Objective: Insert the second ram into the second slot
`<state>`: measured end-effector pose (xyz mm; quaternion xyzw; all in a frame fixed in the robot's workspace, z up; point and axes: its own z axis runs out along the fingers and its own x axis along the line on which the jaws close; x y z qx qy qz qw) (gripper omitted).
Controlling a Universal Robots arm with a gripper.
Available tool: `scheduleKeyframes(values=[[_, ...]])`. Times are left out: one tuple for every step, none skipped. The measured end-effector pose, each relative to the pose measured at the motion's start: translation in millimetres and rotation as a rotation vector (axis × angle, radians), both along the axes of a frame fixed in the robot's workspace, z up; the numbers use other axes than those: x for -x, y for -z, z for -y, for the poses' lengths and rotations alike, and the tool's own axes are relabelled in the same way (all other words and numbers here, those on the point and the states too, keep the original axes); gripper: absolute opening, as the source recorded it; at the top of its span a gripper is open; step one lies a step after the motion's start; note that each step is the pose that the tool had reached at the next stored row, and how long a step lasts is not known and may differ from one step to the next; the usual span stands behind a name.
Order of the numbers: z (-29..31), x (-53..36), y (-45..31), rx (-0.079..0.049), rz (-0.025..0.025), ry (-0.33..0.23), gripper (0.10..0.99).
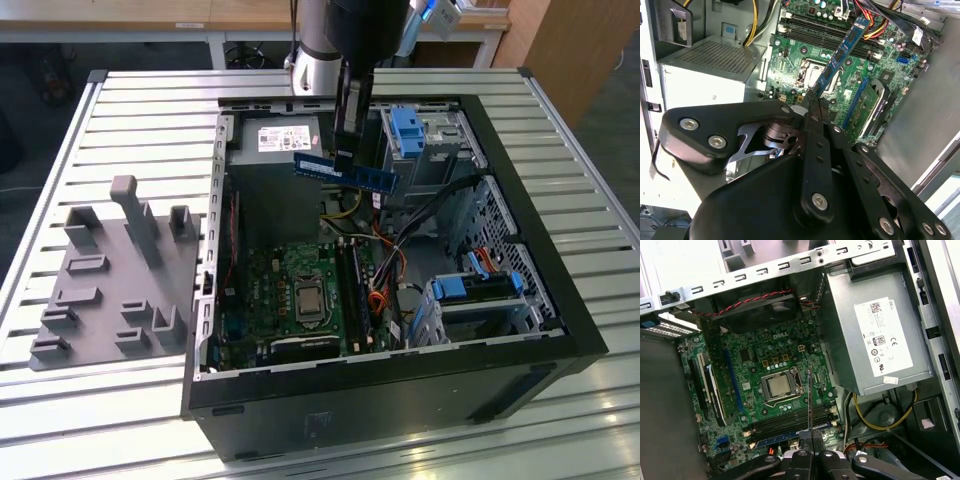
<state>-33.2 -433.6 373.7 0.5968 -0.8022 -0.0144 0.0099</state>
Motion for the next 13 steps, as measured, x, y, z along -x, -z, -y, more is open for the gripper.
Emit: scheduleKeyframes(values=[[0.0,0.0,0.0,0.0,0.0,0.001,0.114],[0.0,0.0,0.0,0.0,0.0,0.002,0.114],[0.0,0.0,0.0,0.0,0.0,0.003,0.114],[0.0,0.0,0.0,0.0,0.0,0.004,0.114],[0.0,0.0,0.0,0.0,0.0,0.005,0.114],[0.0,0.0,0.0,0.0,0.0,0.006,0.114],[0.0,0.0,0.0,0.0,0.0,0.007,0.114],[0.0,0.0,0.0,0.0,0.0,0.008,0.114],[0.0,0.0,0.0,0.0,0.0,0.009,0.114],[0.0,0.0,0.0,0.0,0.0,0.01,0.114],[0.0,0.0,0.0,0.0,0.0,0.011,0.114],[0.0,0.0,0.0,0.0,0.0,0.012,0.114],[0.0,0.0,0.0,0.0,0.0,0.012,0.114]])
